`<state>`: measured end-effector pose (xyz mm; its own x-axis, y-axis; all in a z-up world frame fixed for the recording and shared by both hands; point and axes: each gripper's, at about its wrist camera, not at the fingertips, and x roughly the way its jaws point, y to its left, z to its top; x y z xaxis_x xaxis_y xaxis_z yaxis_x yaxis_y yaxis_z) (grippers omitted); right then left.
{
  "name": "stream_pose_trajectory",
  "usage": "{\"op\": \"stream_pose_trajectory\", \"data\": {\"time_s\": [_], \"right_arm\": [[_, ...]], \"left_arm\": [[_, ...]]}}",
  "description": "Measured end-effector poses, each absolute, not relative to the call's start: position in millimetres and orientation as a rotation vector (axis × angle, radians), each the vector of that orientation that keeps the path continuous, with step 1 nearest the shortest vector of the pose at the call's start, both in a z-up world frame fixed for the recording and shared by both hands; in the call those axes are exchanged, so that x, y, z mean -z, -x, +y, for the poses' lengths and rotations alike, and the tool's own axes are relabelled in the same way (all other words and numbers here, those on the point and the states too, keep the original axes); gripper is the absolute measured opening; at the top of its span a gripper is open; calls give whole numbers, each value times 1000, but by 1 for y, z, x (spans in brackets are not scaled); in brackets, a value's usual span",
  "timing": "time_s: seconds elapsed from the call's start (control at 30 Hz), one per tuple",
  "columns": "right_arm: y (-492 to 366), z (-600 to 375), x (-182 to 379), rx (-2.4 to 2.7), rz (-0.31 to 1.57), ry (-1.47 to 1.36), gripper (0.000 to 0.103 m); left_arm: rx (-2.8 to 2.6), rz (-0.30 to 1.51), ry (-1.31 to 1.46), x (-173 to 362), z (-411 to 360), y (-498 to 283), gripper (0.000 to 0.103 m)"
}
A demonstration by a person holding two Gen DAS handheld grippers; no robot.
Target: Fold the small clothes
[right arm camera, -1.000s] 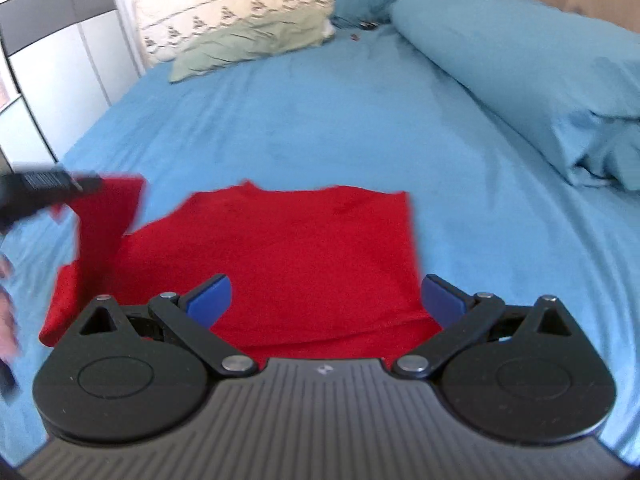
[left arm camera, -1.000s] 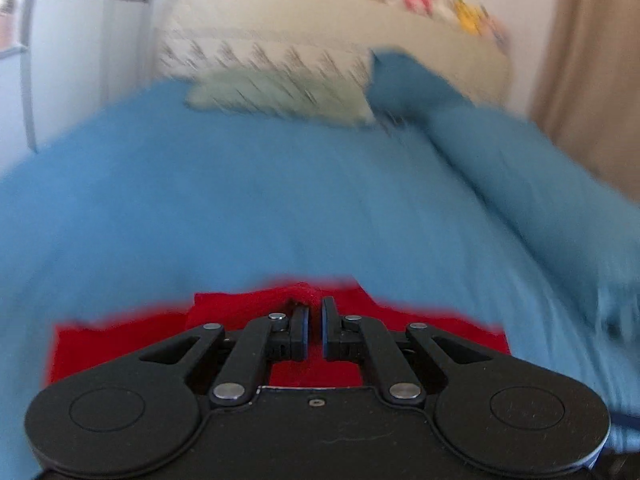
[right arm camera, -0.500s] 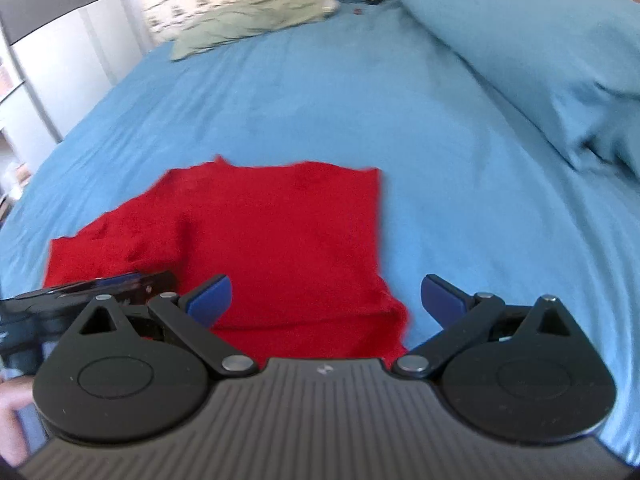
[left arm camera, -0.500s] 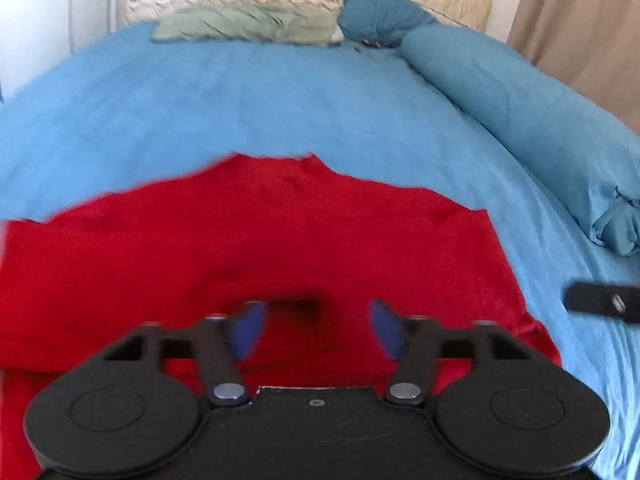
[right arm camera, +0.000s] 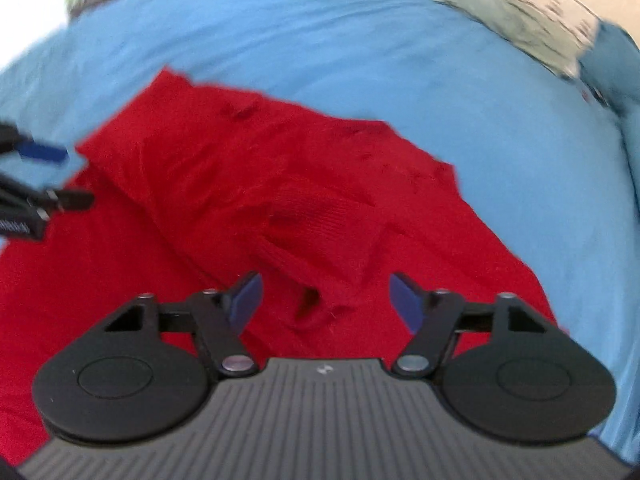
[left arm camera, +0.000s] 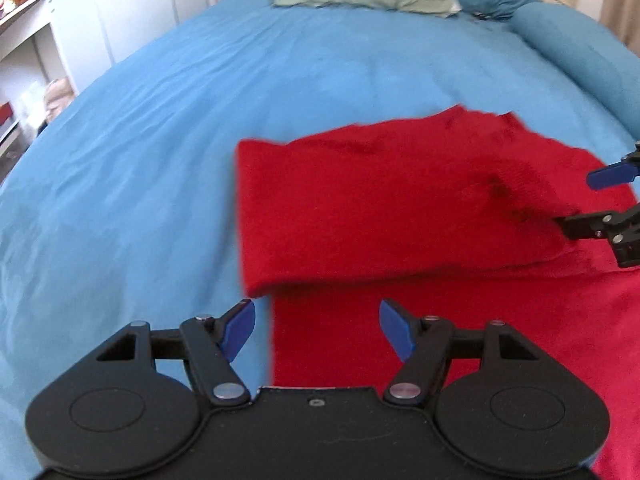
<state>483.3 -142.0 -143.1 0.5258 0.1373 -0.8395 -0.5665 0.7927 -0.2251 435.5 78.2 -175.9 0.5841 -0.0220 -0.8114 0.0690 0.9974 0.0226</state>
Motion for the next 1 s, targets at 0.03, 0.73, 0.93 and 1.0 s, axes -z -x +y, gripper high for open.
{"op": "stream_pose_trajectory", "data": {"time_s": [0.03,0.73,0.93,1.0], "right_arm": [[-486,-134,150,-456,941,546,77],[-505,-222,62,-72,715,306,21],[-498,-246,72,-50,763,256,21],[-490,-249,76,-39,782,218,21]], "left_arm": [[49,951,-44,178,83,-435,74],[1,956,-31,190,88,-458,74],[-85,934,-26,191,91,-461,75],[-127,932,5,191,99,-461,76]]}}
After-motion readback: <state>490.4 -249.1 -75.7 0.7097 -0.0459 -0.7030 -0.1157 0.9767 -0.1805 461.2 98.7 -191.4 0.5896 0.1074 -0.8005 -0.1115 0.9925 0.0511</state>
